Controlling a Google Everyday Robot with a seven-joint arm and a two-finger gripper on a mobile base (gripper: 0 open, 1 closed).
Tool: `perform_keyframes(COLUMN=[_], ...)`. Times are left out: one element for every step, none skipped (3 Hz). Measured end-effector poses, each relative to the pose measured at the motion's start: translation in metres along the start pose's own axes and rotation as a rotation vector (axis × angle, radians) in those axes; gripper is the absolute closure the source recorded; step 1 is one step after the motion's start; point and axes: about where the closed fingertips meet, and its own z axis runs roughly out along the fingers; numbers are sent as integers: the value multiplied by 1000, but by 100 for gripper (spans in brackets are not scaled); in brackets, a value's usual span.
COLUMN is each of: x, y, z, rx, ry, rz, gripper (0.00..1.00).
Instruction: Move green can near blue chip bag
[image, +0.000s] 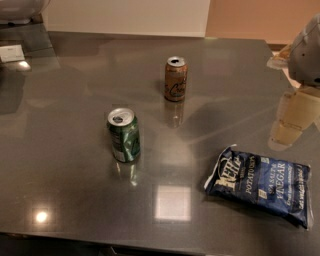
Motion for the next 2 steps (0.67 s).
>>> perform_keyframes(x=[-32,-68], y=[2,8], z=[21,53], rx=[-34,-80], ry=[-54,-114], rz=[-63,-121], gripper=[0,0])
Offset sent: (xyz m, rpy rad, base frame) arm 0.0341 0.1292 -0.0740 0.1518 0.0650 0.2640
